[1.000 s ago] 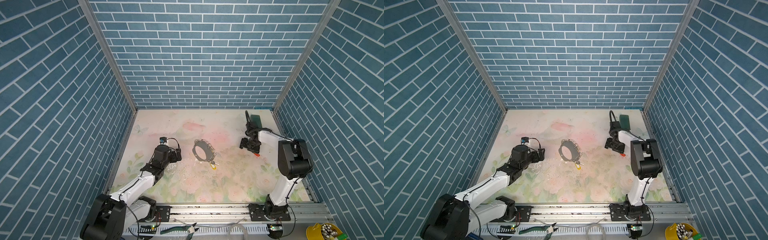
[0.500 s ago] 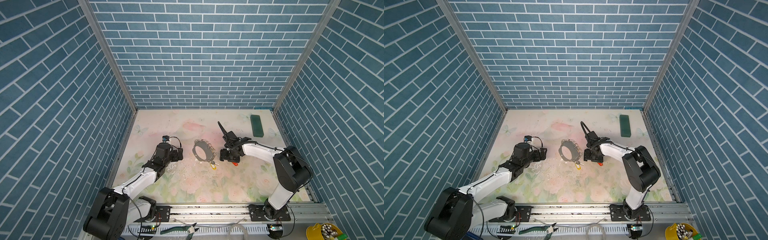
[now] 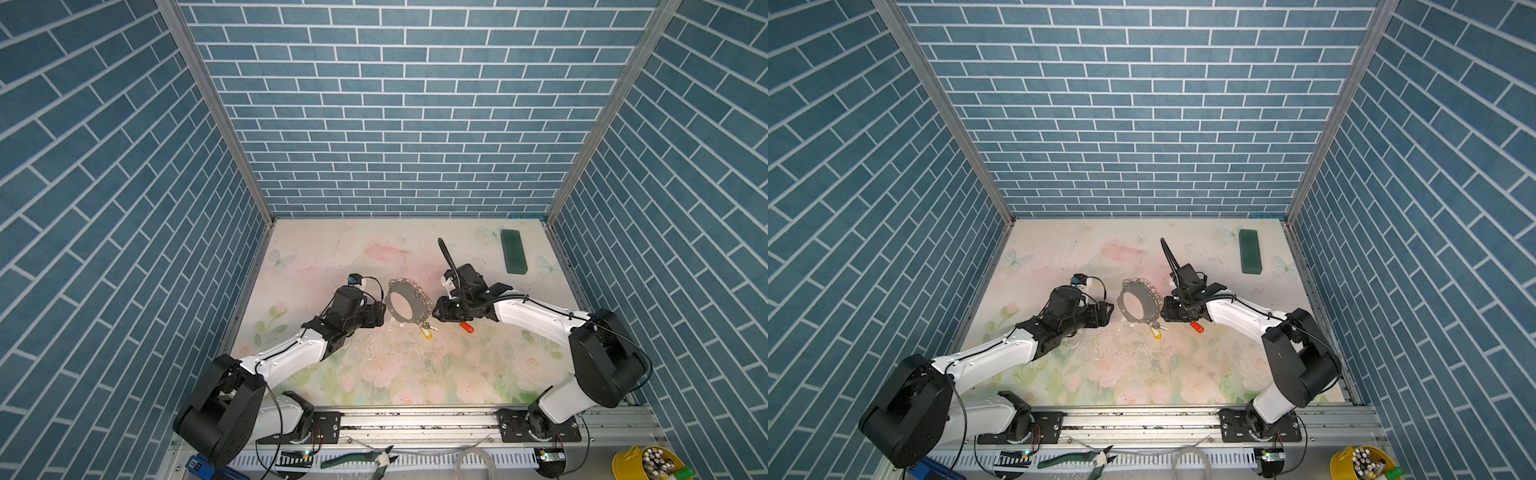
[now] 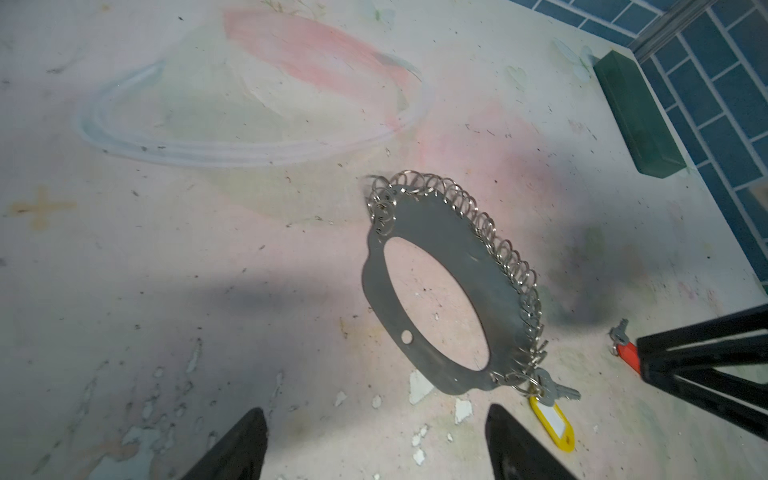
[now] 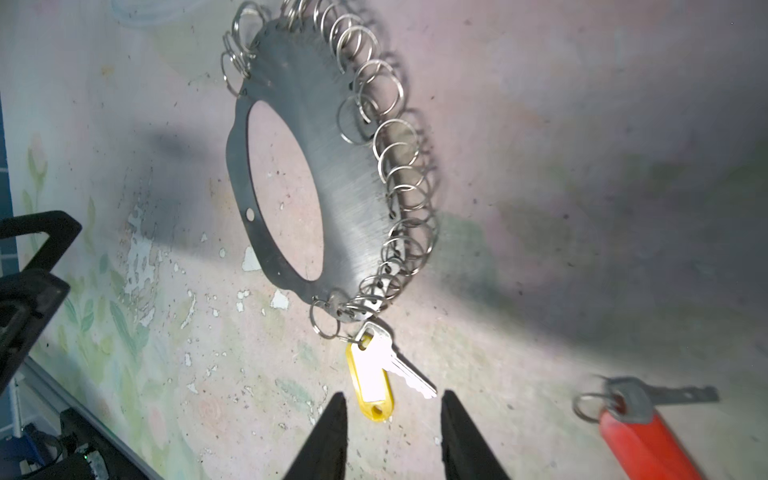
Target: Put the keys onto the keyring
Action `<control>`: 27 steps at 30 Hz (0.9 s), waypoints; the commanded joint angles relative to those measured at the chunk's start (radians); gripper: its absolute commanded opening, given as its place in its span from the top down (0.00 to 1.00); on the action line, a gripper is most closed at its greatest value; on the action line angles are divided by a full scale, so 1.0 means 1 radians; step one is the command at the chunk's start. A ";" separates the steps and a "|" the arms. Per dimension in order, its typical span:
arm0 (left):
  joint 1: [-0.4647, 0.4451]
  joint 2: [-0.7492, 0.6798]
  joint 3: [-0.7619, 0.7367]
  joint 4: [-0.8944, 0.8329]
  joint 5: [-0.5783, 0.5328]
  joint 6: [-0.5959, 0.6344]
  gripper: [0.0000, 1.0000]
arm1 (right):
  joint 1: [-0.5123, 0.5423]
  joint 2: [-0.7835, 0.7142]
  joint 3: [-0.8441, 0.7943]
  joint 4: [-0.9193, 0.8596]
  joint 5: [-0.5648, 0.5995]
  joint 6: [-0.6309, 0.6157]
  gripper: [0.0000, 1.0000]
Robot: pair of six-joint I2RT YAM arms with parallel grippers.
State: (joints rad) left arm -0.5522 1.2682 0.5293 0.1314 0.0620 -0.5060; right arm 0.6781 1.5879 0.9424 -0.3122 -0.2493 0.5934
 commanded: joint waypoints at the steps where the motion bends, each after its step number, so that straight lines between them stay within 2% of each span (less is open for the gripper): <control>1: -0.021 0.021 0.024 0.003 0.002 -0.055 0.19 | 0.012 0.047 -0.004 0.059 -0.048 -0.035 0.65; 6: -0.031 0.072 0.035 0.036 0.043 -0.098 0.25 | 0.017 0.101 0.012 0.092 -0.080 -0.047 0.69; 19: -0.053 0.168 0.071 0.080 0.075 -0.132 0.32 | 0.023 0.187 0.050 0.145 -0.090 -0.063 0.73; 24: -0.063 0.206 0.090 0.086 0.087 -0.134 0.34 | 0.025 0.199 0.063 0.147 -0.094 -0.070 0.72; 27: -0.066 0.226 0.097 0.089 0.091 -0.136 0.35 | 0.030 0.209 0.076 0.137 -0.096 -0.078 0.68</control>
State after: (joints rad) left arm -0.6094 1.4750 0.6052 0.2096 0.1432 -0.6403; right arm 0.6971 1.7748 0.9707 -0.1741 -0.3332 0.5411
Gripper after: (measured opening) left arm 0.653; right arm 0.312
